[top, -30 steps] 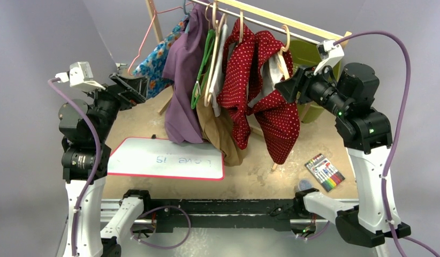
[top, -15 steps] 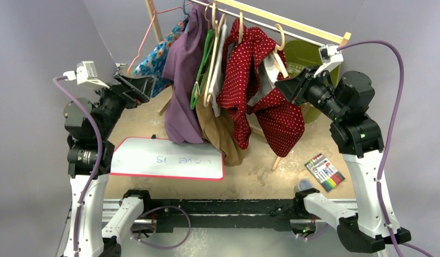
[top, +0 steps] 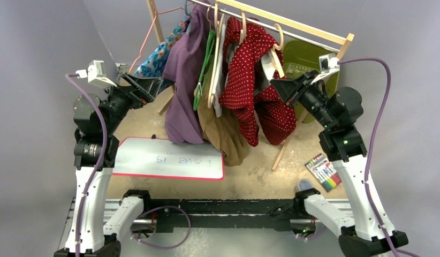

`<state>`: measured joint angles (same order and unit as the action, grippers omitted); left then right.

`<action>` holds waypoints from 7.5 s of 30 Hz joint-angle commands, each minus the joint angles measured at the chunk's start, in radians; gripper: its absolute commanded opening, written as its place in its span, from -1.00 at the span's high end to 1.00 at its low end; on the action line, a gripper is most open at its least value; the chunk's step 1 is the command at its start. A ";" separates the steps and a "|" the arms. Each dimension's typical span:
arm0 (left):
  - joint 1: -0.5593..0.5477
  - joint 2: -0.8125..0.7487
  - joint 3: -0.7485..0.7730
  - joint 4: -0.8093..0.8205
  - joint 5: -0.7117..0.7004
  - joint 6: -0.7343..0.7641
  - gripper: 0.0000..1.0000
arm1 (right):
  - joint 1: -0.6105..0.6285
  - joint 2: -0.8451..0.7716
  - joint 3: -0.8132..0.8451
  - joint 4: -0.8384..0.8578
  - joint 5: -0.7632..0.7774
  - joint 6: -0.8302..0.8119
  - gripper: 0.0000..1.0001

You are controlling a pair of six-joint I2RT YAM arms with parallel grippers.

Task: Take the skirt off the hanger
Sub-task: Pick up the hanger from the clothesline, then remove the skirt from the hanger.

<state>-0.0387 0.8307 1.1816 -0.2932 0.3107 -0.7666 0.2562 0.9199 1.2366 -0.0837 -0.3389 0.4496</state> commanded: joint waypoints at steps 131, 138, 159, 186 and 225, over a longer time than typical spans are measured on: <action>-1.070 0.751 0.630 0.626 -0.591 0.129 1.00 | 0.004 -0.577 -0.103 -0.885 0.095 -0.004 -0.62; -1.069 0.714 0.582 0.690 -0.614 0.095 1.00 | 0.004 -0.670 -0.193 -0.779 0.126 -0.030 -0.34; -1.070 0.676 0.529 0.770 -0.638 0.055 1.00 | 0.004 -0.803 -0.308 -0.498 0.214 -0.012 0.28; -1.070 0.569 0.430 0.949 -0.781 0.053 1.00 | 0.004 -0.897 -0.080 -0.711 0.702 0.177 1.00; -1.070 0.542 0.228 0.936 -0.366 -0.376 1.00 | 0.011 -0.335 0.129 -0.349 0.519 -0.129 1.00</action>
<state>-1.1110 1.4471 1.4273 0.6098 -0.1081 -1.1263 0.2623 0.5533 1.2942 -0.5789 0.1883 0.3790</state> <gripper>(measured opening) 0.176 0.008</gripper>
